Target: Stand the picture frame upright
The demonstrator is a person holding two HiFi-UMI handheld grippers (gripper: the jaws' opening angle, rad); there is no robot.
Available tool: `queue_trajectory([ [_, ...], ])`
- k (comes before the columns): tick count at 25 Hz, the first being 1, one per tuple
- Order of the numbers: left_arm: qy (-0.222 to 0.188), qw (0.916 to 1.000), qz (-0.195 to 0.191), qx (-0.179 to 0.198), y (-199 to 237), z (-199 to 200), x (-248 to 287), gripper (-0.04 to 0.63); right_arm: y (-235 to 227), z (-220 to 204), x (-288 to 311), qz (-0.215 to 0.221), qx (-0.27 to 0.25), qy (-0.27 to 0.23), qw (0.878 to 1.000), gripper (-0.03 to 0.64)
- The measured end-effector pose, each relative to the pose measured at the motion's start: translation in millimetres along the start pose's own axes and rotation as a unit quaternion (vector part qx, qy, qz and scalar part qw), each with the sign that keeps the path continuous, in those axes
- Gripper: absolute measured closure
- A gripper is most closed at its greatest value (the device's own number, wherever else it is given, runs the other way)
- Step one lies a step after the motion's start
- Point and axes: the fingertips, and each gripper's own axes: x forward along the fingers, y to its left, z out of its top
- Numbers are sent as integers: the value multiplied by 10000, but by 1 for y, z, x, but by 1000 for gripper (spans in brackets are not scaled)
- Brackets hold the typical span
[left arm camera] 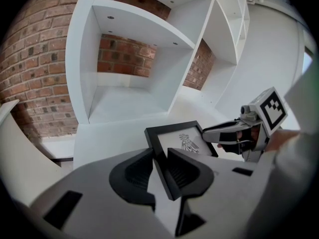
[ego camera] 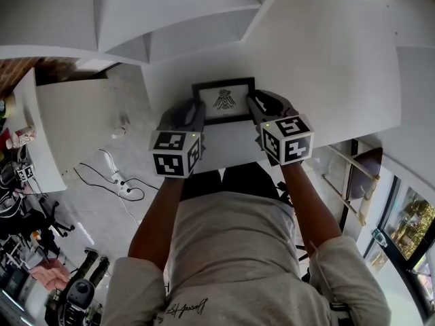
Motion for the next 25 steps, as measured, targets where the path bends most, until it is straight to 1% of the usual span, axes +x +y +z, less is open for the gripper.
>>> queue_trajectory([
  [10,-274,9995,67,120,0,29,3,494,-11,29,0,1,-152,-277,9995,525],
  [17,-467,9987,109,176,11,52,4,495,-13,52,8,-9,-228,-460,9987,525],
  [25,-650,9974,157,278,14,74,7,495,-19,74,10,-28,-312,-663,9973,525],
])
